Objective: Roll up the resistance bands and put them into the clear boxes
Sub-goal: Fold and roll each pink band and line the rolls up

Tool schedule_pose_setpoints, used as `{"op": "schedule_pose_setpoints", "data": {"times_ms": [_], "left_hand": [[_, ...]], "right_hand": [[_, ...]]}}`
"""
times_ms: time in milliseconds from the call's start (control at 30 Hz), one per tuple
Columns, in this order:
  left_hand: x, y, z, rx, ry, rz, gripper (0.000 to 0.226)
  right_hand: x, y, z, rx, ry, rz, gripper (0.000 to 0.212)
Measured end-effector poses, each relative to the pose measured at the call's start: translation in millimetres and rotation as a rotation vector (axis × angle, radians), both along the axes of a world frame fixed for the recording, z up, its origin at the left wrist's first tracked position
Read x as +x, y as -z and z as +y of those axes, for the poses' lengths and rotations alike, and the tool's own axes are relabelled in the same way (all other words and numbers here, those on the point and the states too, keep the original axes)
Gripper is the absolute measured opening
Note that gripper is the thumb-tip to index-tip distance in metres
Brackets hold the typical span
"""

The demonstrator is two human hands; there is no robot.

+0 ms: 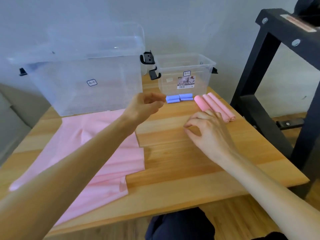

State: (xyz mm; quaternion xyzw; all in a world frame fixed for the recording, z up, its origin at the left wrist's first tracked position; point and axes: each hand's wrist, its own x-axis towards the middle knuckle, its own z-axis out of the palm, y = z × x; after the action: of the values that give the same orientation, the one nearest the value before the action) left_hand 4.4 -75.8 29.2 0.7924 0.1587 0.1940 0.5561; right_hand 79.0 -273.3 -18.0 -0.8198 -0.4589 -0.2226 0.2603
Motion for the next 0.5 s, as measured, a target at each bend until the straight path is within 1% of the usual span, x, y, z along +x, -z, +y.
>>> {"op": "schedule_pose_setpoints", "data": {"times_ms": [167,267,367,433,500], "left_hand": [[-63.2,-13.6,26.1,-0.051,-0.034,-0.043,0.017],[-105.7,-17.9,41.0,-0.097,-0.091,-0.074,0.017],[-153.1,-12.3,54.7,-0.12,-0.177,-0.086,0.018],[-184.7,-3.0,57.5,-0.135,-0.235,-0.08,0.019],[-215.8,7.5,53.7,-0.212,-0.28,-0.082,0.021]], "right_hand": [[-35.7,-5.1,25.0,0.011,-0.08,-0.026,0.008],[-58.1,-6.6,38.7,0.01,-0.135,0.03,0.005],[-79.0,-4.7,46.1,0.008,-0.195,0.159,0.005],[-90.3,-3.9,45.0,0.018,-0.244,0.302,0.01],[-101.0,-3.2,42.8,0.025,-0.275,0.476,0.014]]}}
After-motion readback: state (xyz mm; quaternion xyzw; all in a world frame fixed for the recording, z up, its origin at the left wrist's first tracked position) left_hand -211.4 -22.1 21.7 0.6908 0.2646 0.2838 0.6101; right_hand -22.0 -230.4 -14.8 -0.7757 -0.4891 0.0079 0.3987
